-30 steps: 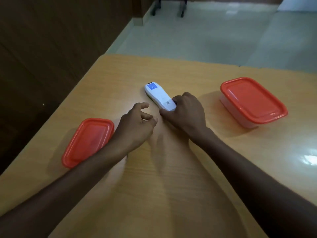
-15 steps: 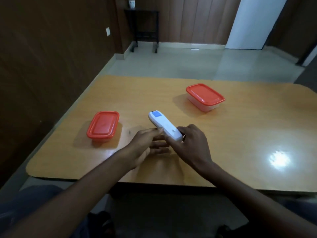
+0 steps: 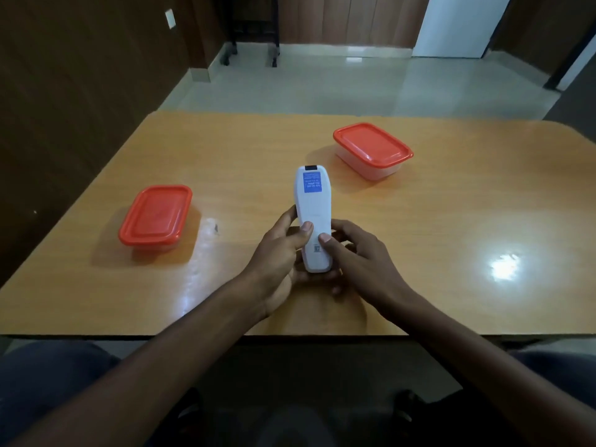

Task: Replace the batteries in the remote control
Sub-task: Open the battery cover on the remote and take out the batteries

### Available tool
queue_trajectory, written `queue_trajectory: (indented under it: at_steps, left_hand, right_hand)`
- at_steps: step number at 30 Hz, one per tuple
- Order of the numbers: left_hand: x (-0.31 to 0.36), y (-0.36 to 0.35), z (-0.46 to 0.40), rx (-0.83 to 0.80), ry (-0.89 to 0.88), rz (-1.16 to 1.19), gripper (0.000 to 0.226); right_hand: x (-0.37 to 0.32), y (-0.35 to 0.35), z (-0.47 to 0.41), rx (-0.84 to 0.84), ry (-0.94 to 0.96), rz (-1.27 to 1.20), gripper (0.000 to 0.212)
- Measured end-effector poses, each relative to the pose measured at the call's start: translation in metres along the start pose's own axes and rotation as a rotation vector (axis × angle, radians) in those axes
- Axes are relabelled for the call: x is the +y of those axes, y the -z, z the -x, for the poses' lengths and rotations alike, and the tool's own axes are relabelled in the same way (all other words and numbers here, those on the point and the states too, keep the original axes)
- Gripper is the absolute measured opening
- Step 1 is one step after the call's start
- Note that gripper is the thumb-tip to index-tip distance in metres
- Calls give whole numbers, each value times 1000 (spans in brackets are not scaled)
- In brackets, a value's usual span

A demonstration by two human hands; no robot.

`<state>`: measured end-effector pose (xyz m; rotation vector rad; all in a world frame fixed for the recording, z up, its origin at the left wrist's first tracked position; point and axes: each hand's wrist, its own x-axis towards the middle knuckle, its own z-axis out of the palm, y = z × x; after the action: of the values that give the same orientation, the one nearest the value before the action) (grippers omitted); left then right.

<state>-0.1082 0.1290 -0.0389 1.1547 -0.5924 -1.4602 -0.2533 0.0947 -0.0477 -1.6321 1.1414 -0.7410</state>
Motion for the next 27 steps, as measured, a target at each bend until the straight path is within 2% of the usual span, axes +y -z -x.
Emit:
queue_trajectory:
  at_steps: [8,14,20,25,27]
  left_hand:
    - [8,0,-31,26,-141,-137,42]
    - [2,-1,-38,101,-248,-247,44]
    - [-3,-8,-32,121,-246,-171,42]
    - [-7,-17,-26,135,-226,-87,44]
    - [-6,-18,-27,134,-212,-47,46]
  right_hand:
    - [4,-11,-34,90,95,-3,30]
    - [3,-12,-42,93,27,-34,24]
    - [-7,-17,-32,67,-28,-271,31]
    - [-6,-19,-32,144,4,-246,22]
    - [-4,-20,-32,168,17,-247,25]
